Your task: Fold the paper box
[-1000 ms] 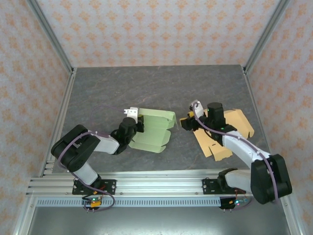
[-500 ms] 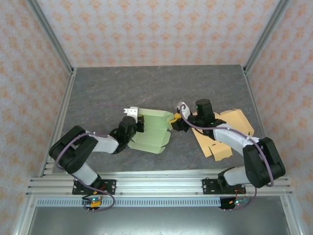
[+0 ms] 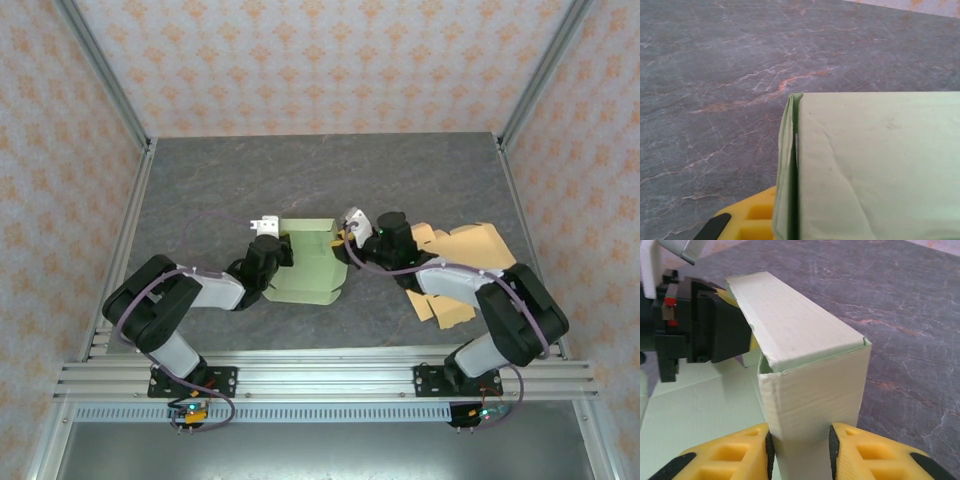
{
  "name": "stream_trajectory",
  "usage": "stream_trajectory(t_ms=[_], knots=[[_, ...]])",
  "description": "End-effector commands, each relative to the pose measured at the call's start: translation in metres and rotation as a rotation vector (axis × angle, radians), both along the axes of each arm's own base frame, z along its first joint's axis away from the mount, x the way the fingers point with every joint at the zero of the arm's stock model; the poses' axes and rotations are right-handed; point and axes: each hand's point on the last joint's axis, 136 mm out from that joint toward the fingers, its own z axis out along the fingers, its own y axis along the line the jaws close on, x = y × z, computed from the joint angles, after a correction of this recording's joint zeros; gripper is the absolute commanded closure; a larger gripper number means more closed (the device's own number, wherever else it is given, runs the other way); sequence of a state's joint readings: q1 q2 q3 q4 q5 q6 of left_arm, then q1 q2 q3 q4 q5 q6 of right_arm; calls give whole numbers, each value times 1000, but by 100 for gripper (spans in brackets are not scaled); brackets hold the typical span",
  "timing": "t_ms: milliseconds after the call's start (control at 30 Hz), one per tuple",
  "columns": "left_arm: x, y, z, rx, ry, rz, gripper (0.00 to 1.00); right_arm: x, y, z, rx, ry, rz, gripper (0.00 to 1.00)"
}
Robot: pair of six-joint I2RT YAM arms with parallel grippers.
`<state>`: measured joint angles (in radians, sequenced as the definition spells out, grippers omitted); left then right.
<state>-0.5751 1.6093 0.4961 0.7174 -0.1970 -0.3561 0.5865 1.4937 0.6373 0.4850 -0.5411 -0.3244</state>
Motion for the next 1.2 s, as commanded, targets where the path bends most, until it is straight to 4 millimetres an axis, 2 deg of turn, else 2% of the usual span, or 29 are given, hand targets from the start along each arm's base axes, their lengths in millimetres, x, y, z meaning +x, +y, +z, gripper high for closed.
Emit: stream_trajectory(t_ms=[0,100,300,433,600,633,767,933,1033,1067,1100,1167], knots=[[4,4,4,-15,-4,62,100,22,3,10,6,-116,-150,65],[2,9,4,4,-6,90,100,30,9,7,-9,-164,-240,67],[-4,16,3,14,-2,146,100,49,4,7,-6,-221,-449,67],[-8,17,2,10,6,184,100,62,10,4,-3,-200,-537,68],[-15,17,6,19,5,223,100,68,19,2,29,-216,-606,64],[-17,19,5,-6,18,243,100,69,19,3,24,-225,-623,65],[-21,25,4,-29,28,285,100,76,4,5,3,-270,-759,85],[-23,27,3,-22,34,302,100,80,-20,8,22,-276,-931,85],[-23,27,4,-21,32,308,100,81,-25,6,21,-268,-968,86],[-22,27,4,-20,34,309,100,80,-26,6,23,-261,-979,90],[-23,27,3,-17,37,308,100,80,-26,6,27,-258,-978,93],[-23,27,3,-13,34,313,100,80,-19,1,41,-239,-943,93]])
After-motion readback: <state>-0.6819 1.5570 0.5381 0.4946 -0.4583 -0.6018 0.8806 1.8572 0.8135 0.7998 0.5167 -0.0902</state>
